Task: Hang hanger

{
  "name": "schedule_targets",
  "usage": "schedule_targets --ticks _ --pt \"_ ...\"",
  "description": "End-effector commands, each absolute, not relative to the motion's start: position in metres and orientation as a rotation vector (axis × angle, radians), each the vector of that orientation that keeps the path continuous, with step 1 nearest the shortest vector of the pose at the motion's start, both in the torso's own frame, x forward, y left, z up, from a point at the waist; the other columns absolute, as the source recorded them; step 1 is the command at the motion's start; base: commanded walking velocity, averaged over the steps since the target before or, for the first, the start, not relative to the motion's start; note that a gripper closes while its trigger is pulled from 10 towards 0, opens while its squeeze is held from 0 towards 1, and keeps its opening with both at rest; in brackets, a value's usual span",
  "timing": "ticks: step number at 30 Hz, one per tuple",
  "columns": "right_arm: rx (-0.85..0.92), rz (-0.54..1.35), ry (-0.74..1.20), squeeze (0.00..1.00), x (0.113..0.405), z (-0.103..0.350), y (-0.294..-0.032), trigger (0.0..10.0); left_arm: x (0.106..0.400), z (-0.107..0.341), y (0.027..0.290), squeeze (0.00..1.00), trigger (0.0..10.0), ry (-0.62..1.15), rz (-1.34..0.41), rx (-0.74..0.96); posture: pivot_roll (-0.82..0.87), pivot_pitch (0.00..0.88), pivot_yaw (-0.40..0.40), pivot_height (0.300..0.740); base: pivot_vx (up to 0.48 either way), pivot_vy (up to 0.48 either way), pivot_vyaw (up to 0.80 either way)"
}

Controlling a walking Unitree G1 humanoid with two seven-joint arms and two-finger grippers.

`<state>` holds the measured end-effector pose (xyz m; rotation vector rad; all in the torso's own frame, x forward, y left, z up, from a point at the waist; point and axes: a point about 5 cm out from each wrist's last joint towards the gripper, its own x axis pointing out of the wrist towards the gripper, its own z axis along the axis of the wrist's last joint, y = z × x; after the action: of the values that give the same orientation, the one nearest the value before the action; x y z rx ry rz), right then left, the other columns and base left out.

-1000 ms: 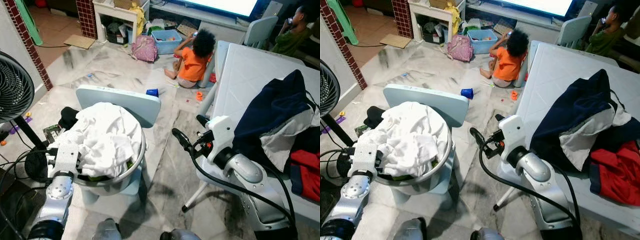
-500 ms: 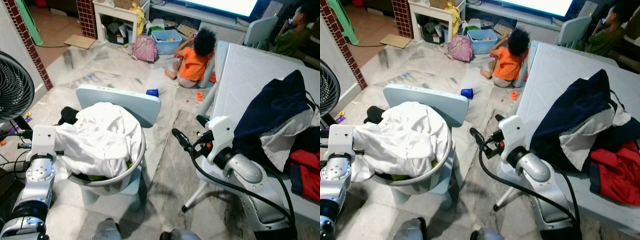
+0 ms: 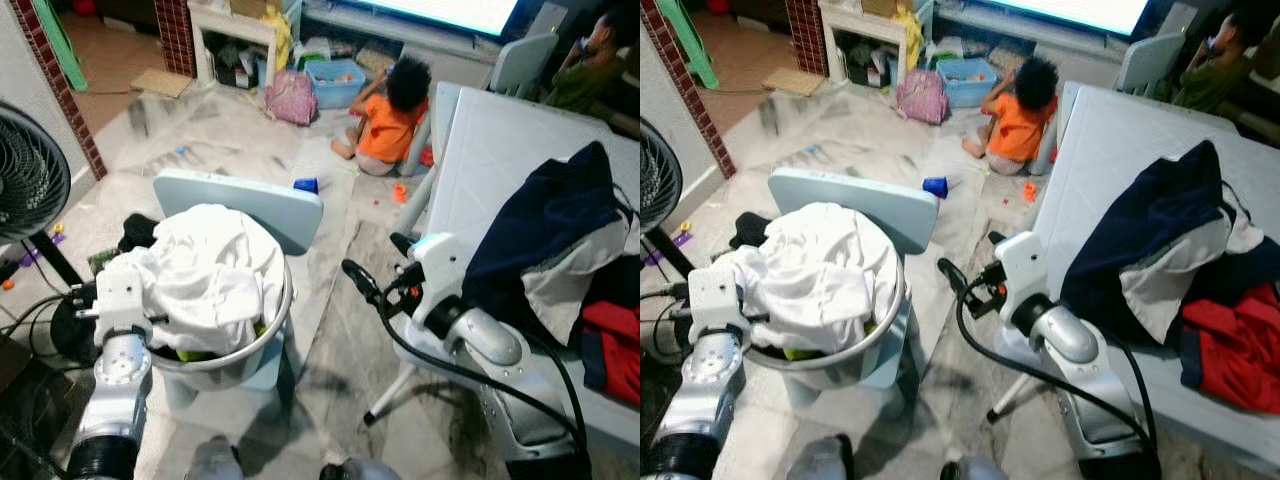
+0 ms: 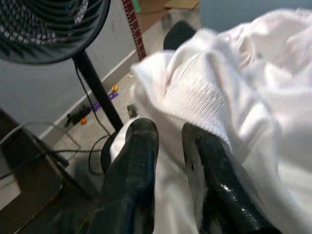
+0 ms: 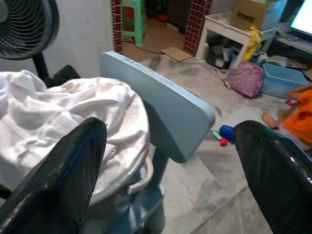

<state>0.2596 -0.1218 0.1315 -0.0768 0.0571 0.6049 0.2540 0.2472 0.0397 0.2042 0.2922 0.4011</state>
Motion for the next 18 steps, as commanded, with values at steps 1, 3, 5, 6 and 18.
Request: schedule_targets --ticks 1,3,5,6,18 --pt "-0.081 0.606 0.058 0.00 0.261 0.131 -0.124 10.0 0.249 0.043 0.249 1.00 10.0 0.297 0.410 0.209 0.02 0.067 -0.107 0.740 0.000 0.000 0.00" --pt "-0.082 0.611 0.059 0.00 0.262 0.130 -0.124 10.0 0.239 0.046 0.256 1.00 10.0 0.295 0.443 0.231 0.02 0.065 -0.105 0.740 0.000 0.000 0.00" --pt "-0.078 0.608 0.058 0.00 0.263 0.129 -0.125 10.0 0.233 0.049 0.262 1.00 10.0 0.279 0.462 0.259 0.03 0.064 -0.103 0.740 0.000 0.000 0.00" --pt "-0.076 0.607 0.057 0.00 0.263 0.129 -0.125 10.0 0.232 0.051 0.262 1.00 10.0 0.260 0.464 0.278 0.03 0.064 -0.103 0.740 0.000 0.000 0.00" --pt "-0.069 0.614 0.038 0.00 0.266 0.131 -0.120 10.0 0.216 0.049 0.234 0.00 10.0 0.117 0.246 0.474 0.04 0.062 -0.101 0.740 0.000 0.000 0.00"
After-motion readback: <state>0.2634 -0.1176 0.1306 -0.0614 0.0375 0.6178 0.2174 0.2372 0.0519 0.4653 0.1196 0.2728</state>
